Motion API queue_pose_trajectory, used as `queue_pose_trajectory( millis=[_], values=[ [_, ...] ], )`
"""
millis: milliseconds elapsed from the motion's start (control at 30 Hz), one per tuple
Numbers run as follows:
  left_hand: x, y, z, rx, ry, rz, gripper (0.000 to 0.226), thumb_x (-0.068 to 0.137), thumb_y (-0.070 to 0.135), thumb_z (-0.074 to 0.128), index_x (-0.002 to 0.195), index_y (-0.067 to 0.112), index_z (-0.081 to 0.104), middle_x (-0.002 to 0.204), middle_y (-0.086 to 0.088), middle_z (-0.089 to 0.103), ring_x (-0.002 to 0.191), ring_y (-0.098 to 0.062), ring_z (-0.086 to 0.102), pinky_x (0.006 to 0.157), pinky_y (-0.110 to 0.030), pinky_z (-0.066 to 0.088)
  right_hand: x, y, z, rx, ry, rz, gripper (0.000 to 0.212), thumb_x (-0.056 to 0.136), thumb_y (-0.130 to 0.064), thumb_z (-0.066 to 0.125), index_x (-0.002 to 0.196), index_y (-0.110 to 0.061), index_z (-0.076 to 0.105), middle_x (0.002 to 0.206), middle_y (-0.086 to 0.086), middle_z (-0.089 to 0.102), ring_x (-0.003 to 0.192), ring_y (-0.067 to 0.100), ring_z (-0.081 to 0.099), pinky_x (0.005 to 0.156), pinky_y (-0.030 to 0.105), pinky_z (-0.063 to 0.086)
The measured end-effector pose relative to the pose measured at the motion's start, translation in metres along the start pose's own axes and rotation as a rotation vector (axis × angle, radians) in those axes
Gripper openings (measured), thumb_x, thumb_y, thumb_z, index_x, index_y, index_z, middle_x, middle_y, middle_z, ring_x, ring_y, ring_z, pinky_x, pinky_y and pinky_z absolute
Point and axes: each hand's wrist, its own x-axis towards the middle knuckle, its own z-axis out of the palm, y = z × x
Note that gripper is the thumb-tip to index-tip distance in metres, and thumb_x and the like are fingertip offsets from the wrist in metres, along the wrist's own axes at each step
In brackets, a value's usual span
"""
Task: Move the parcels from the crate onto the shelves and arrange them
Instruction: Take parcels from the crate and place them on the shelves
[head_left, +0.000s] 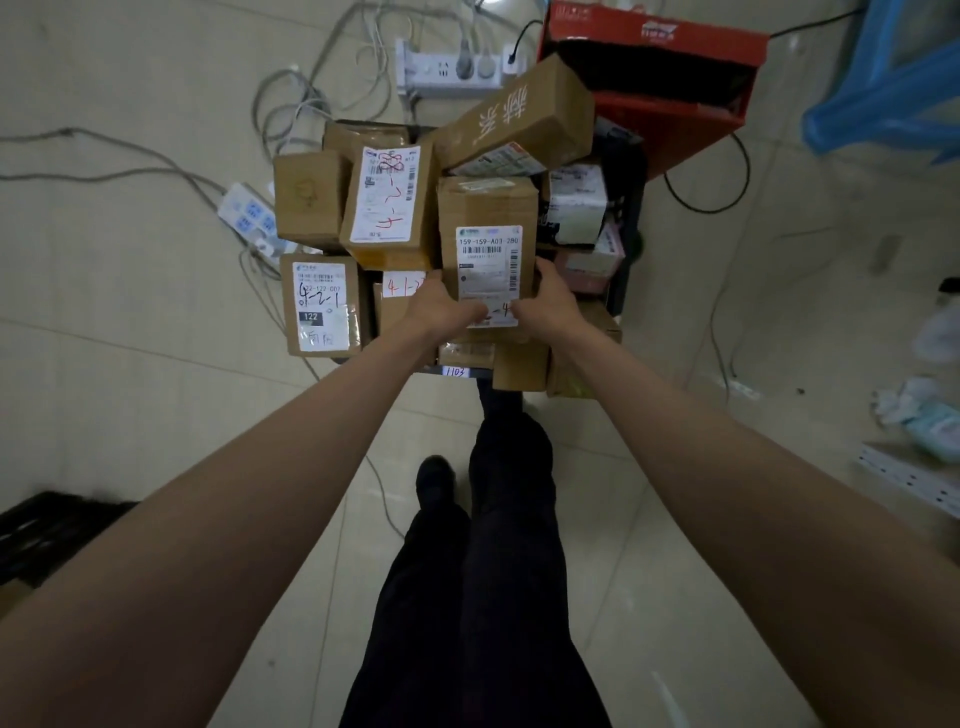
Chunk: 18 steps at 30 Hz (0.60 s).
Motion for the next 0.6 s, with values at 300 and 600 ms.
queue_pose_trajectory(
  millis=[300, 600],
  values=[
    [-0.086, 0.019, -0.035, 0.111, -0.104, 0.089, 0.061, 0.088, 0.005, 0.061, 0.143, 0.015, 0.037, 0.137, -0.005, 0.054, 0.125, -0.024, 0.054, 0.100, -0.040, 0.050, -0.090, -0.013, -0.033, 0.009, -0.023, -0.132, 0.084, 0.081, -0.018, 0.081, 0.151, -0.020, 0.035, 0.144, 0.004, 0.051, 0.133, 0.022, 0.049, 0.106, 0.044, 0.048],
    [-0.214, 0.063, -0.070, 0.527, -0.264, 0.542, 0.101, 0.075, 0.003, 0.079, 0.153, 0.027, 0.019, 0.139, 0.004, 0.048, 0.122, -0.019, 0.052, 0.090, -0.027, 0.054, -0.236, -0.021, -0.075, 0.138, 0.039, -0.271, 0.101, 0.070, -0.029, 0.085, 0.153, -0.037, 0.027, 0.149, 0.005, 0.040, 0.132, 0.018, 0.046, 0.111, 0.043, 0.043]
  ],
)
